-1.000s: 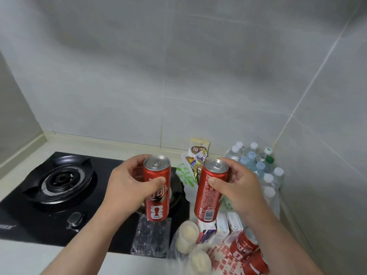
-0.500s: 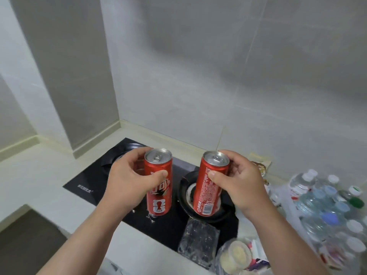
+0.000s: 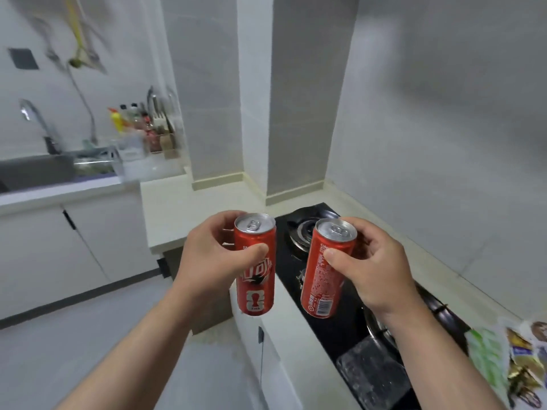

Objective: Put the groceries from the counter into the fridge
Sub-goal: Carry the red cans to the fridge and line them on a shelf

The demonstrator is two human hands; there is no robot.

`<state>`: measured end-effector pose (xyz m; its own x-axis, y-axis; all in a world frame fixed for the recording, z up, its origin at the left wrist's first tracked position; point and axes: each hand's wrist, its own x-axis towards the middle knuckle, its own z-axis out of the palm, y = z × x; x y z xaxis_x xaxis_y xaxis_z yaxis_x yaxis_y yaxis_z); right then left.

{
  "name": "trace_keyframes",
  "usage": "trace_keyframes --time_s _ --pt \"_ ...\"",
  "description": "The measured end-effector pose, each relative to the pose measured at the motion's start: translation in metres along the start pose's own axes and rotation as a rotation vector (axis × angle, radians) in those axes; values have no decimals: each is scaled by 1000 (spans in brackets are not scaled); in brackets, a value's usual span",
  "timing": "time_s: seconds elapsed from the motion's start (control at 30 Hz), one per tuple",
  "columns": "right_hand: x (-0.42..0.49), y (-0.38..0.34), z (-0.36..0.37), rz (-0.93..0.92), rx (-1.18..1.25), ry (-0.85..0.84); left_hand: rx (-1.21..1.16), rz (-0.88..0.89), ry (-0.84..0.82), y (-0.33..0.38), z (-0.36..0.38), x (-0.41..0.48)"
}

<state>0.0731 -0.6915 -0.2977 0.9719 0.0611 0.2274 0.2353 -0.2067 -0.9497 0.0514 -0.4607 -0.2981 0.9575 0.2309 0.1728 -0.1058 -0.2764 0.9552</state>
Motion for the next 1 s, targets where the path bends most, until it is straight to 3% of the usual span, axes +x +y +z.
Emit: trace_keyframes --time_s 0.4,1.0 --pt "-51 -55 96 -138 147 -414 49 -33 413 10 -109 -132" --pt "-151 -154 321 -345 226 -934 146 -10 937 13 -309 -292"
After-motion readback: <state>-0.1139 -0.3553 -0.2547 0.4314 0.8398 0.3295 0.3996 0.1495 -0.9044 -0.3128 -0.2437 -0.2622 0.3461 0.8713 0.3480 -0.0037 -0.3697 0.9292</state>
